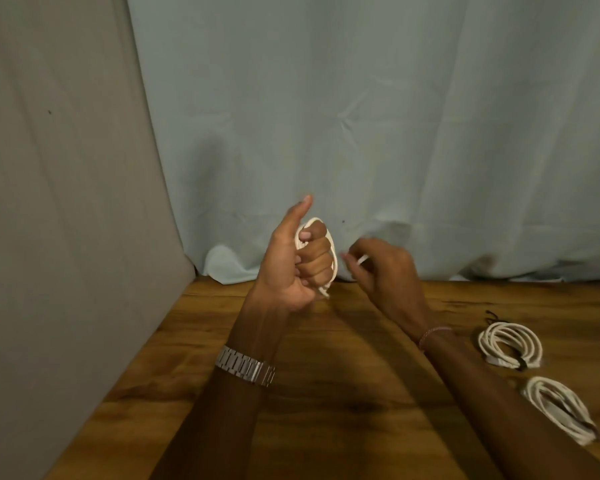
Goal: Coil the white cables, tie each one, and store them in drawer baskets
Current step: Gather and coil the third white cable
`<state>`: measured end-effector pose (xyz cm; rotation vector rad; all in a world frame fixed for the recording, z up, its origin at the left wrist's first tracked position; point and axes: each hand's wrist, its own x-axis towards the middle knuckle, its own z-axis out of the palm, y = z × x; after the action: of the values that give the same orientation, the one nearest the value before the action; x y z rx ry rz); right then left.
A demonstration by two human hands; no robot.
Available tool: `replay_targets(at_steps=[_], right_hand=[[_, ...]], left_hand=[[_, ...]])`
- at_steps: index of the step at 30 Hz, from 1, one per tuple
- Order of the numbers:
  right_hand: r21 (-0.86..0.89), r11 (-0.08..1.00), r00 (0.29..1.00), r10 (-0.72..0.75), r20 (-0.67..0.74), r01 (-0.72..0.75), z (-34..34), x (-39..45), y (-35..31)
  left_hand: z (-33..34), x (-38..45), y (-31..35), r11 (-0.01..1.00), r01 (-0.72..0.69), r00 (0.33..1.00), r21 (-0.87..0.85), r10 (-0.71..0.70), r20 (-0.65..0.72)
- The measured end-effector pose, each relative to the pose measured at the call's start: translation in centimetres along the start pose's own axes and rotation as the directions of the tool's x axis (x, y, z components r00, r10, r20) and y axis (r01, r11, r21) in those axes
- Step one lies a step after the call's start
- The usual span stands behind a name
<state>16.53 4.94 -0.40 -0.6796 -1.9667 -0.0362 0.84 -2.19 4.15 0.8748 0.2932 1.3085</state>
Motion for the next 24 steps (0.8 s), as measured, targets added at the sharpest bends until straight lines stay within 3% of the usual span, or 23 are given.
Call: replay_targets(at_steps=[3,4,6,7,9,10,11,13,15,19,24], right_hand=[[0.323,0.901,0.940,0.330,-0.084,-0.288,-2.0,1.6,-1.5],[0.382,0.841,0.905,0.425,-0.028,-0.384,-2.6,1.9,-2.3],[0.331,0.760,0.829,0.522,0.201,-0.559,-3.7,1.9,-3.7],[0.260,0.713,0.749,0.550,0.370,-0.652,-4.0,1.6,-4.3],[0.103,0.572,0.479,0.561,0.675,-0.814,-3.9,0.7,-5.1],[0.092,0.482,0.374,0.530,0.761,-0.871,-3.6,0.2,-5.3],[0.145,0.373,0.329,0.495,0.804,-0.916,-3.2,-0.1,-5.3],[0.327,0.127,0.348,0.458,0.818,-0.936,-2.4,-0.3,-5.2],[0.469,-0.036,0.400,0.467,0.788,-0.882,-1.9,-0.4,-5.4],[0.649,-0.052,0.503,0.587,0.635,-0.759,-1.3,-0.6,-6.1],[0.756,-0.066,0.561,0.629,0.539,-0.651,-1.7,-0.6,-7.9]], left_hand=[[0.2,0.1,-0.2,0.999,-0.009,0.998,0.053,0.012,-0.061],[0.2,0.2,-0.3,0.998,-0.014,0.998,0.066,0.019,-0.066],[0.1,0.4,-0.4,0.998,-0.008,0.999,0.059,0.011,-0.052],[0.1,0.4,-0.4,0.999,-0.001,0.999,0.049,0.002,-0.033],[0.0,0.3,-0.3,0.999,0.011,0.999,0.031,-0.013,0.038],[-0.1,0.3,-0.3,0.999,0.013,0.997,0.029,-0.015,0.082],[-0.1,0.3,-0.4,0.999,0.014,0.993,0.035,-0.018,0.118],[0.0,0.3,-0.5,0.999,0.018,0.986,0.049,-0.026,0.165],[-0.2,0.2,-0.5,0.998,0.016,0.981,0.065,-0.029,0.194],[-0.8,0.2,-0.3,0.999,0.009,0.962,0.045,-0.021,0.271],[-1.0,0.1,-0.4,0.992,0.087,0.908,-0.095,-0.039,0.417]])
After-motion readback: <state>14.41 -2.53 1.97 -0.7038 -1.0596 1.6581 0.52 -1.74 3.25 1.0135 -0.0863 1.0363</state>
